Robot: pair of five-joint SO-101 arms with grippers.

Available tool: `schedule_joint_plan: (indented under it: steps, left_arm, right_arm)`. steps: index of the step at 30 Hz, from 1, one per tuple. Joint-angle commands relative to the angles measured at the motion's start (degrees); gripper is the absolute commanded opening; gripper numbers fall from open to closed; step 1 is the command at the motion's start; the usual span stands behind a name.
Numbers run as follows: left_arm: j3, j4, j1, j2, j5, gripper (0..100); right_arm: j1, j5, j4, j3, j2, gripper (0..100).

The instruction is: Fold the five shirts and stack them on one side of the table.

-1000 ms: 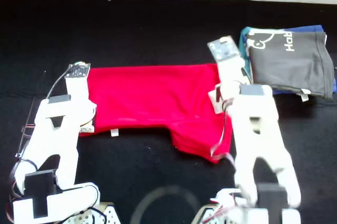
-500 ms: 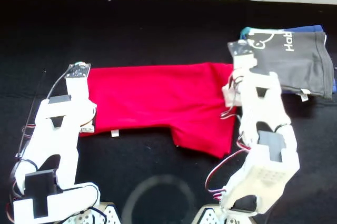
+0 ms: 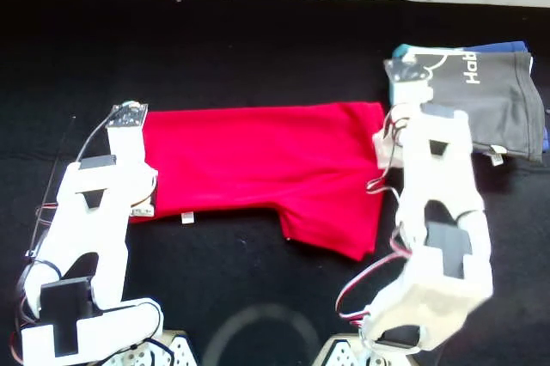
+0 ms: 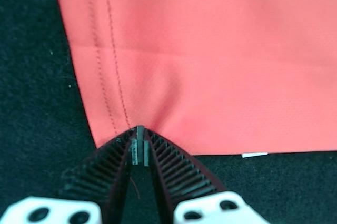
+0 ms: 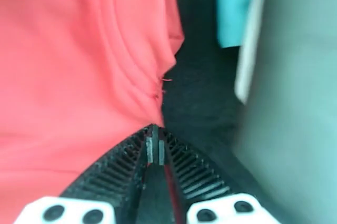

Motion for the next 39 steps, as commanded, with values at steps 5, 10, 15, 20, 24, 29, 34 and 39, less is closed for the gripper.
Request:
schedule_joint_plan:
  steps: [5,10,15,20,24,29,34,39]
  left_arm:
    - [0.3,-0.5,0.1,0.2,0.3,1]
    - [0.3,-0.5,0.1,0.2,0.3,1]
    - [0.3,-0.5,0.1,0.2,0.3,1]
    - [0.3,-0.5,0.1,0.2,0.3,1]
    - [0.3,-0.5,0.1,0.2,0.3,1]
    - [0.3,-0.5,0.1,0.2,0.3,1]
    - [0.3,-0.5,0.1,0.2,0.3,1]
    - [0.3,-0.5,0.1,0.2,0.3,1]
  right_arm:
    - [0.0,-0.2,9.5,-1.6,-21.7,0.6]
    - [-6.5,8.0,21.8,-1.5,-27.3,0.6]
    - [-14.9,17.0,32.1,-0.1,-26.5,3.3]
    - [-23.3,17.1,32.7,9.8,-24.9,18.4]
    - [-29.0,16.8,26.6,19.6,-24.9,21.1]
    - [-31.5,16.8,17.2,28.6,-24.5,21.3]
    - [-31.7,16.7,10.8,34.2,-24.3,21.4]
    - [-31.0,16.7,3.7,38.9,-24.2,27.5]
